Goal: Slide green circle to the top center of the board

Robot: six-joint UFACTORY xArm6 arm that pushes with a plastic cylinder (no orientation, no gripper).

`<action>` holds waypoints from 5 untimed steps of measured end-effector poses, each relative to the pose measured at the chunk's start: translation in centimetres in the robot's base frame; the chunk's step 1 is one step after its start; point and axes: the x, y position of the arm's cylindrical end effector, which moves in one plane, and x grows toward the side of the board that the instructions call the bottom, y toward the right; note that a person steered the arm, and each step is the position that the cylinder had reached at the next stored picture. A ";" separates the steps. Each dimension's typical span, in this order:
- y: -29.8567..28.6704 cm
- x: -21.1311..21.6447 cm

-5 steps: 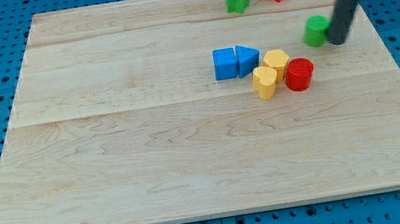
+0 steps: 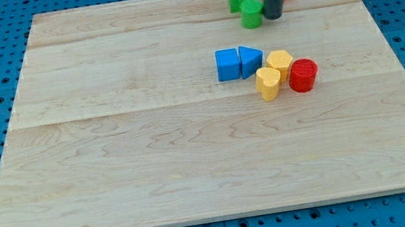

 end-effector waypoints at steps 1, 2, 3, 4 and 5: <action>-4.8 -0.4; -7.8 -1.8; -7.8 -3.2; -6.5 -2.8; -4.0 -2.7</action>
